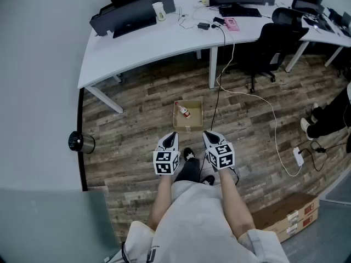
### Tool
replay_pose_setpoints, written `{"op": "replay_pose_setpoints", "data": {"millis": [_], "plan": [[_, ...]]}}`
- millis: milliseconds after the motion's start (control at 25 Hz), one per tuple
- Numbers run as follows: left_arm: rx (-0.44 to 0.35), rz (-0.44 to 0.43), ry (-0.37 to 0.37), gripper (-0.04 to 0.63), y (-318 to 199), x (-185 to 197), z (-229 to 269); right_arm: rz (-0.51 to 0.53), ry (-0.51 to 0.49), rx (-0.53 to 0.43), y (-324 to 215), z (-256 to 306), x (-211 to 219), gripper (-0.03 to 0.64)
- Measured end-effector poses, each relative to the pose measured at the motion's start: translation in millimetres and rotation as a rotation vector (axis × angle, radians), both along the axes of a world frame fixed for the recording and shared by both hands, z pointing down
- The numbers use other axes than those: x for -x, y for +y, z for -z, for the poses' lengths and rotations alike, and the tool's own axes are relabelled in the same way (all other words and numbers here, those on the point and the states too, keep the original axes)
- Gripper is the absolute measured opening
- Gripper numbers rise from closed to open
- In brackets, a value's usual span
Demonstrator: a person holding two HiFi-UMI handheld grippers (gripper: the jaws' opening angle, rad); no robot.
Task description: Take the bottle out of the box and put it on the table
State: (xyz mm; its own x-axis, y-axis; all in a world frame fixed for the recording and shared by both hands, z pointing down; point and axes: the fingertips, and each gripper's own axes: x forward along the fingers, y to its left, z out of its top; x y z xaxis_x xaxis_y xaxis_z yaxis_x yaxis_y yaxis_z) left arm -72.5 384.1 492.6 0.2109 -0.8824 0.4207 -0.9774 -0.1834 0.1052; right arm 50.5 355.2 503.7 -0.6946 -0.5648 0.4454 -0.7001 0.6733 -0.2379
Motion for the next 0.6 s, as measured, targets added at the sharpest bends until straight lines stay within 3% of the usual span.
{"op": "replay_pose_setpoints", "data": {"millis": [600], "plan": [[-0.008, -0.040, 0.002, 0.015, -94.1, 16.1, 4.3, -0.053, -0.028, 0.000, -79.0, 4.7, 7.3, 0.038]]}}
